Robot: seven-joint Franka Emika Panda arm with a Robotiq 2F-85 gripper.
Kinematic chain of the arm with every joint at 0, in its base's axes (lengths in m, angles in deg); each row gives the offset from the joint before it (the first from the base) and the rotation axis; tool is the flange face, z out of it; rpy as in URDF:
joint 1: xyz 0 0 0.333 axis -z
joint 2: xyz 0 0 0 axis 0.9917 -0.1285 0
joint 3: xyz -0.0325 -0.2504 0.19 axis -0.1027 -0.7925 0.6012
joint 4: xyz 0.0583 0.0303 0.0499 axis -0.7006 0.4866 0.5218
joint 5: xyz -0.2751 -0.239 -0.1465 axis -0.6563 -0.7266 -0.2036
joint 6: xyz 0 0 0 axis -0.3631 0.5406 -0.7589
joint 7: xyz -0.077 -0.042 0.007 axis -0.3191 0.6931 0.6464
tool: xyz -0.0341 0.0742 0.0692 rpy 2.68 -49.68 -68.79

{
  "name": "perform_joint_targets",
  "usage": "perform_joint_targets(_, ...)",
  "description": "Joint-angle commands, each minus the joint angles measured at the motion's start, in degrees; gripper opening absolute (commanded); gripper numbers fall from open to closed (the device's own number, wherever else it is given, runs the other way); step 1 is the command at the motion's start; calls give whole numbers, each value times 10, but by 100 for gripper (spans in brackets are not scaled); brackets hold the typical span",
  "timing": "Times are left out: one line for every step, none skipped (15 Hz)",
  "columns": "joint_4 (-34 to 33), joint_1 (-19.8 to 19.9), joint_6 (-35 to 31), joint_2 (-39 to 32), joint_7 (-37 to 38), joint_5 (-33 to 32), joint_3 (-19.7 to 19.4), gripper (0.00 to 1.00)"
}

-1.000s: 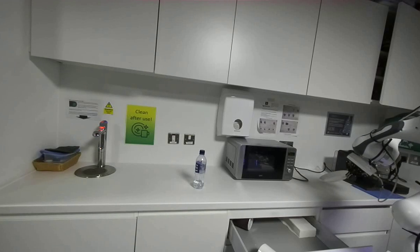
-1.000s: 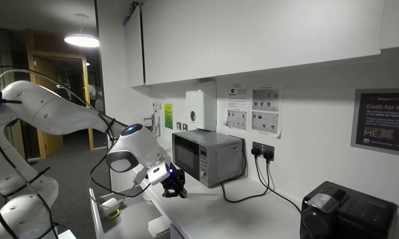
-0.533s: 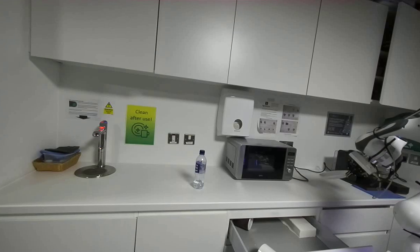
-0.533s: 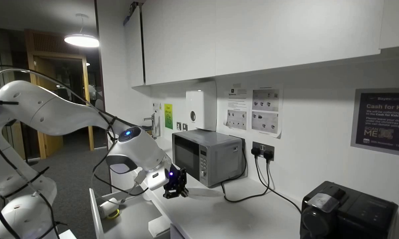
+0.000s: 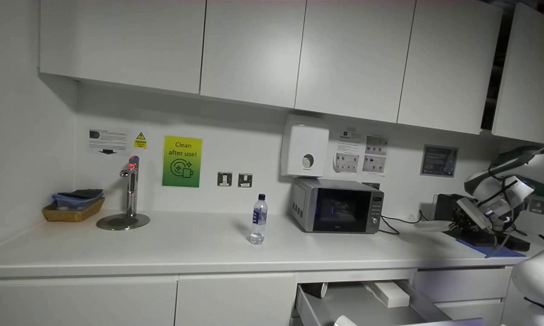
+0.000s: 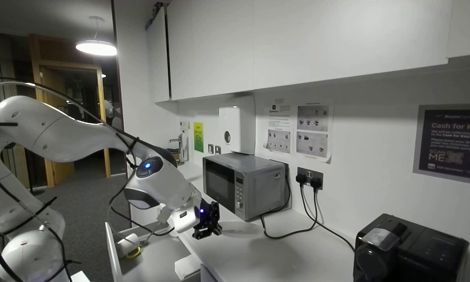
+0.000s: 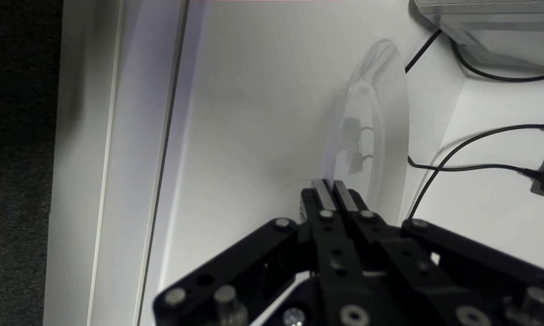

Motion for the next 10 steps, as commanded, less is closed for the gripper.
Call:
perform_joint_targets(4,-28,0,11,-43,28,-29,1)
perform_joint_targets(5,-33,-1,9,-49,30,-34,1)
perform_joint_targets(6,-39,0,7,-53,31,-38,1)
perform_joint_targets(7,-44,-1,5,-58,32,-43,1)
perform_joint_targets(8,-50,0,3,-60,31,-47,1)
perform_joint_targets(9,-57,0,1,-65,32,-53,1)
perform_joint_targets(10,-64,1,-1,-68,33,-58,1)
perform_joint_targets(10,-75,-2,-3,-74,37,-65,1)
perform_joint_targets(10,-84,-4,-5,-78,41,-72,1)
perform_joint_targets(9,-94,-4,-7,-84,46,-80,1)
